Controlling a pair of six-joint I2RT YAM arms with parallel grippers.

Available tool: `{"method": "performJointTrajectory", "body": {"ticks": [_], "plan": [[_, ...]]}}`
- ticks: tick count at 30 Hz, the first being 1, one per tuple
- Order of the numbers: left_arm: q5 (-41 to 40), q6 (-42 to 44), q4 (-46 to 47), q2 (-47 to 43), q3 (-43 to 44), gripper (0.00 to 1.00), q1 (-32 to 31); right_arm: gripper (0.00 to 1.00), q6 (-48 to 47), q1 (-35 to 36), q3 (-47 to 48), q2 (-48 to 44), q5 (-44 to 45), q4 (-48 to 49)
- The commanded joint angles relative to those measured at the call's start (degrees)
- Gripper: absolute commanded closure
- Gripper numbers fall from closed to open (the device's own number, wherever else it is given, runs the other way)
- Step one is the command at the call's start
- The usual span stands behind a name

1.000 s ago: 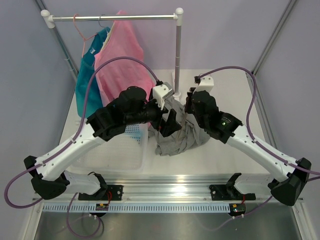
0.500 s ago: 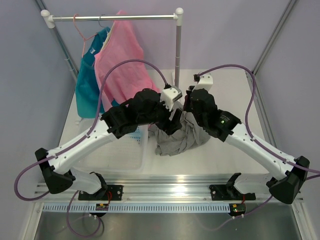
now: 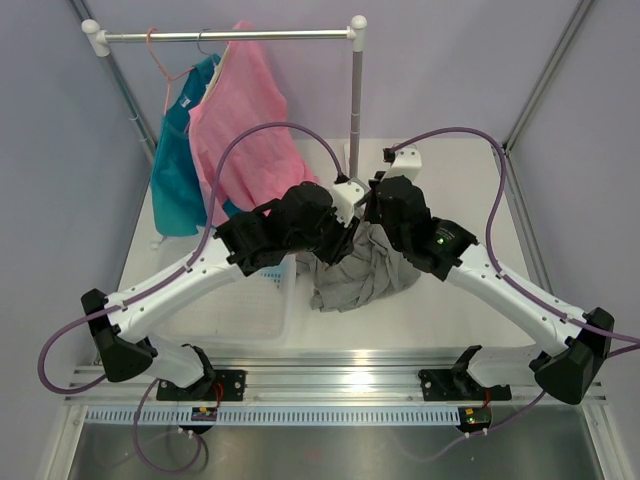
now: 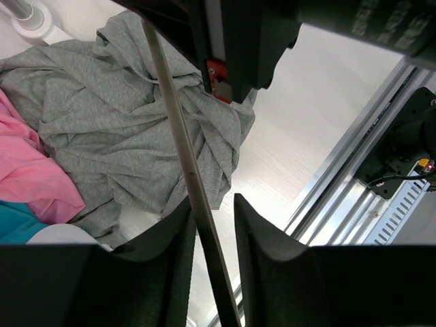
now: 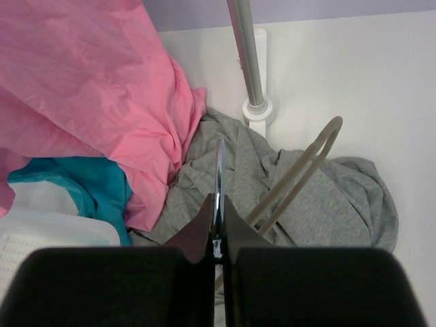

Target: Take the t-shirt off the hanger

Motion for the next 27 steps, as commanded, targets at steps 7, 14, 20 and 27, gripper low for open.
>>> {"method": "performJointTrajectory", "body": {"ticks": [7, 14, 20, 27], "plan": [[-1.47, -0.21, 1.62, 0.18, 4.97, 0.98, -0.14, 1.00, -1.79, 0.25, 0.83, -0.57, -2.69, 3.18], [-1.81, -0.91, 1.62, 1.32, 5.77, 1.00, -0.14, 1.00, -3.02, 0.17, 0.92, -0.74, -3.30, 2.83], [-2.43, -1.70, 3.37, -0.43, 3.67, 1.00, -0.14, 0.44, -3.72, 0.17, -0.05, -1.97, -4.45, 4.32], [-3.57, -1.27, 4.08, -3.86, -1.16, 1.00, -0.14, 0.01, -2.49, 0.08, -0.22, -4.43, -6.29, 3.88]]}}
